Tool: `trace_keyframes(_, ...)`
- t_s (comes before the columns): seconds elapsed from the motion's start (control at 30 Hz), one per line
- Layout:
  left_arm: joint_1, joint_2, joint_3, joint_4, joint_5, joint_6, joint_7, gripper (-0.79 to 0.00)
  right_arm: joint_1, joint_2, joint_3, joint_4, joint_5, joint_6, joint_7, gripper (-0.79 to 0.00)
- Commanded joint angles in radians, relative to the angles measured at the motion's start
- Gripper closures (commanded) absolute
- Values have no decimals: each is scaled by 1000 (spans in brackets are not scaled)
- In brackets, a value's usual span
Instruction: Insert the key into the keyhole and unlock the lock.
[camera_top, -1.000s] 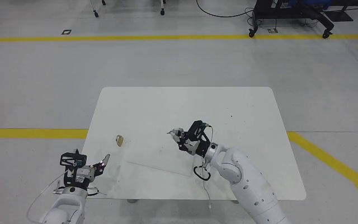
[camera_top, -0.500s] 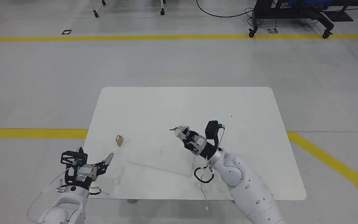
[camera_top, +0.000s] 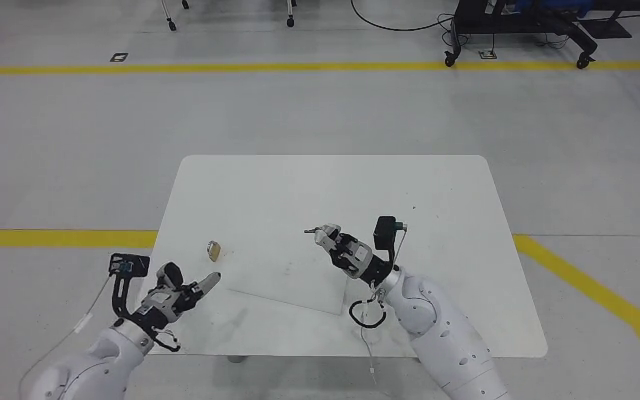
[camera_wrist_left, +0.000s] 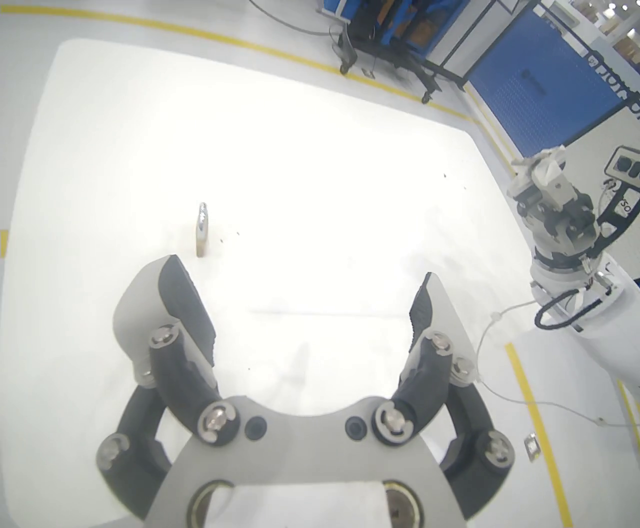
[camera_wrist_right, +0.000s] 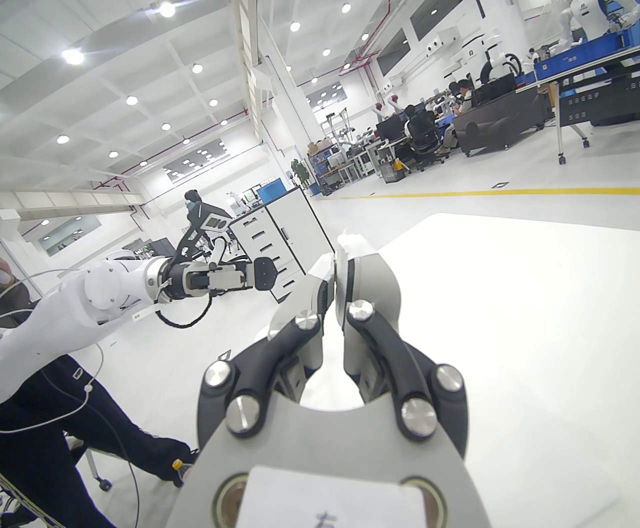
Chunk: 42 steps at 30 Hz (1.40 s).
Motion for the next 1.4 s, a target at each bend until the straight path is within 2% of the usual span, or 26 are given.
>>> trace_keyframes(0.0, 0, 2, 5, -3, -167, -47, -98, -785, 0, 0, 0, 0, 0, 0, 0, 0)
trace_keyframes(0.1, -31, 9, -18, 29, -419, -73, -257, -785, -8, -1, -5, -10, 12, 2, 2, 0)
trace_keyframes(0.2, -94, 19, -28, 90, -673, -48, -450, -785, -20, -3, -12, -29, 64, -3, 6, 0)
trace_keyframes(0.3, -167, 26, -20, 165, -853, -1, -600, -785, -22, -6, -19, -25, 136, 9, 40, 0)
trace_keyframes(0.4, -243, 30, 12, 234, -1013, 51, -727, -785, -20, -10, -40, -8, 289, -18, 104, 0)
trace_keyframes(0.47, -301, 32, 40, 291, -1114, 129, -807, -785, -13, -12, -50, -2, 392, -29, 155, 0)
trace_keyframes(0.5, -330, 34, 47, 318, -1128, 166, -824, -785, -13, -12, -50, -2, 392, -29, 155, 0)
trace_keyframes(0.73, -329, 34, 47, 318, -1128, 166, -816, -785, -13, -12, -50, -2, 392, -29, 155, 0)
trace_keyframes(0.9, -307, 31, 66, 267, -1080, 96, -684, -785, -30, -14, -67, -19, 417, -18, 175, 0)
trace_keyframes(1.13, -314, 26, 139, 226, -984, 2, -578, -785, -7, -23, -126, -5, 679, -13, 346, 0)
trace_keyframes(1.2, -323, 25, 158, 231, -979, 0, -563, -705, 1, -24, -135, 0, 753, -23, 387, 0)
trace_keyframes(1.37, -360, 24, 188, 262, -1044, 20, -574, -409, 10, -24, -139, 13, 864, -24, 450, 0)
